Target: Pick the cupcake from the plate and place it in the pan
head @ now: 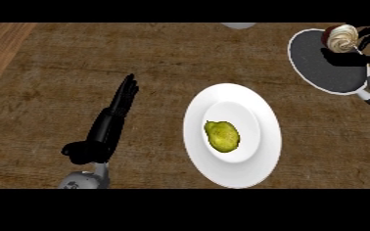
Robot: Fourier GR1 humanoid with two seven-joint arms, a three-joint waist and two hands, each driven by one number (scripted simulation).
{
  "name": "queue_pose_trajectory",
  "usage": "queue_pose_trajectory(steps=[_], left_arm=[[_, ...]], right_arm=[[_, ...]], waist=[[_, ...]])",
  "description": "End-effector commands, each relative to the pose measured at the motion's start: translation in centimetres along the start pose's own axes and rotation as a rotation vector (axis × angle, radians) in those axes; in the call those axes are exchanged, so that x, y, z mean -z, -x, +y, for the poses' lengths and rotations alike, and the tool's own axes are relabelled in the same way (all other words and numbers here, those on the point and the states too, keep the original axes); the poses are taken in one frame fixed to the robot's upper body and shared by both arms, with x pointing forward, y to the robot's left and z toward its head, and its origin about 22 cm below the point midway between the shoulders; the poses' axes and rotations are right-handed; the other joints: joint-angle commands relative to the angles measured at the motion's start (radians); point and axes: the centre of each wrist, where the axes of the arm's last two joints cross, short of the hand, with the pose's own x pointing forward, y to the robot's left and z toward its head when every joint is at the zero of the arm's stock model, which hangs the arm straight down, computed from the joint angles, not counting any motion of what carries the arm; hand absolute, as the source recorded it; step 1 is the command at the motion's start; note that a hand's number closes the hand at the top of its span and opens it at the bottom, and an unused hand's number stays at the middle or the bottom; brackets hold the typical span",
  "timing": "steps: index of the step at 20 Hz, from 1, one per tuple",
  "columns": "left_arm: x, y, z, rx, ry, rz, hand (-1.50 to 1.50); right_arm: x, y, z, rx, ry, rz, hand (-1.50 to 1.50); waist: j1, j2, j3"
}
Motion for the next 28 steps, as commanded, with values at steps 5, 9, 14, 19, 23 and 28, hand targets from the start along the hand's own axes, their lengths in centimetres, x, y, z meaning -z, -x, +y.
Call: queue_pose_trajectory(steps=[5, 9, 14, 19, 23, 28], left_arm=[[0.7, -0.6, -1.0, -0.009, 0.046, -0.009, 0.00], [0.5, -0.6, 0.0, -0.010, 0.023, 0.001, 0.00], [1.3, -1.2, 0.4, -0.011, 0.003, -0.020, 0.00], [0.1, 0.1, 0.1, 0.001, 0.006, 0.003, 0.00], [0.0, 0.4, -0.4, -0.002, -0.007, 0.009, 0.00], [-0.1, 0.1, 0.4, -0.005, -0.017, 0.021, 0.00]], right_arm=[[-0.9, 0.1, 2.6, 0.028, -0.412, 0.106, -1.50], [-0.5, 0.3, 1.8, 0.099, -0.396, 0.054, -1.50], [0.5, 0.0, 0.5, 0.324, -0.198, -0.014, -1.50], [1.0, 1.1, -1.8, 0.477, -0.165, 0.059, -1.50], [-0.6, 4.9, -4.3, 0.593, -0.204, 0.062, -1.50], [-1.3, 7.3, -7.5, 0.735, -0.340, 0.025, -1.50]], waist=[[0.030, 0.011, 0.004], [0.021, 0.008, 0.004], [0.005, 0.007, 0.005], [-0.007, 0.000, 0.003], [-0.024, -0.003, 0.003], [-0.031, -0.008, 0.003]])
